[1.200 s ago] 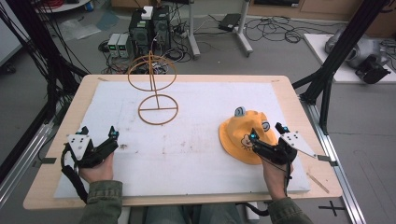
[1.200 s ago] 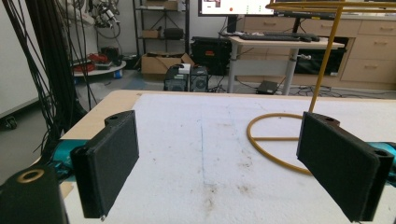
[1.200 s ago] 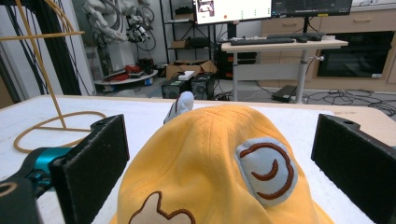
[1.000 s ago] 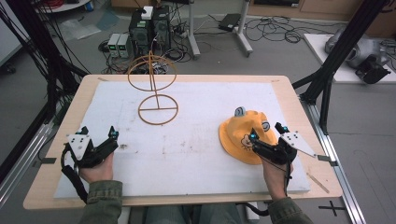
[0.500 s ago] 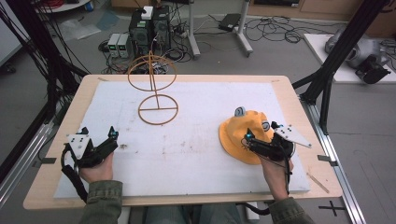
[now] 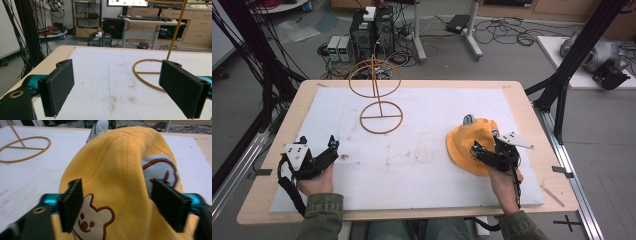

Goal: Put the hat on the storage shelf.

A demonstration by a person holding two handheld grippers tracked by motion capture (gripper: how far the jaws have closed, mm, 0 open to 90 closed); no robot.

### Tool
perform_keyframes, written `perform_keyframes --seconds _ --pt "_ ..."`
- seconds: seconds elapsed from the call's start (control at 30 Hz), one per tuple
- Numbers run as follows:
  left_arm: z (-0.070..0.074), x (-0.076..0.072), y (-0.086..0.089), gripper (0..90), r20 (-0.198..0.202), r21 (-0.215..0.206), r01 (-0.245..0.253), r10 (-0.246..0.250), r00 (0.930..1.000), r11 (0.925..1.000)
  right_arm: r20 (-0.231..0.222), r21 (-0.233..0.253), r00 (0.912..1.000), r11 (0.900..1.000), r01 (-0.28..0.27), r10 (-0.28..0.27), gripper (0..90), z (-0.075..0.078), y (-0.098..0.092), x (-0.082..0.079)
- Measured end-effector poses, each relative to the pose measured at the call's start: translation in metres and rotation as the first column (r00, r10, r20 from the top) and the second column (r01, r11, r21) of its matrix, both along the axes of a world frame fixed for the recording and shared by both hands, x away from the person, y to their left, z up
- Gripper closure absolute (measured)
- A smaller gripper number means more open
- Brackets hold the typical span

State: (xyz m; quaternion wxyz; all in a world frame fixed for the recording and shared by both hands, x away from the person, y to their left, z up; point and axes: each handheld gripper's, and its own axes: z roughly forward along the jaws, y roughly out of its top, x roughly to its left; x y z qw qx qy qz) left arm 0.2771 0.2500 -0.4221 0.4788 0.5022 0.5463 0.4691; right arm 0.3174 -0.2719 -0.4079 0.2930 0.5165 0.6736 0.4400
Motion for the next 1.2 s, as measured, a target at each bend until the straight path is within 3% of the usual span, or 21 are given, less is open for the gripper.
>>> perform_keyframes --seconds 0.07,0.13,0.3,0.73,0.93,1.1,1.13,1.2 --pt "0.0 0.0 -0.001 13.2 -0.001 -0.001 0.007 -0.007 1.0 1.0 -0.018 0.02 0.9998 1.0 0.011 -0.011 46.1 0.0 -0.002 0.002" --pt "0.0 0.0 -0.001 13.2 0.003 -0.001 0.012 -0.012 0.9999 0.9999 -0.02 0.01 0.9996 1.0 0.022 -0.022 60.5 -0.001 -0.003 0.002" --pt "0.0 0.0 -0.003 13.2 0.002 0.006 0.015 -0.015 0.9999 0.9999 -0.026 0.023 0.9978 0.998 0.062 -0.061 86.3 -0.002 -0.006 0.001" --pt "0.0 0.0 -0.004 13.2 0.002 0.009 0.019 -0.019 0.9998 0.9998 -0.009 0.02 0.997 0.997 0.077 -0.077 88.3 -0.001 -0.003 -0.001" --pt "0.001 -0.001 -0.004 13.7 0.016 0.018 0.014 -0.015 0.9998 0.9997 -0.001 0.045 0.9971 0.996 0.076 -0.076 88.3 -0.001 -0.004 -0.002" --pt "0.0 -0.001 -0.004 13.7 0.015 0.014 0.016 -0.016 0.9998 0.9998 0.086 0.042 0.9931 0.996 0.076 -0.08 88.4 0.005 -0.001 -0.009" --pt "0.0 -0.001 -0.004 13.7 0.015 0.015 0.016 -0.016 0.9998 0.9998 0.086 0.042 0.9931 0.996 0.076 -0.08 88.4 0.005 -0.001 -0.009" --pt "0.0 0.0 -0.003 13.7 0.012 0.016 0.014 -0.014 0.9998 0.9998 0.165 0.05 0.983 0.996 0.074 -0.081 88.4 0.009 0.001 -0.013"
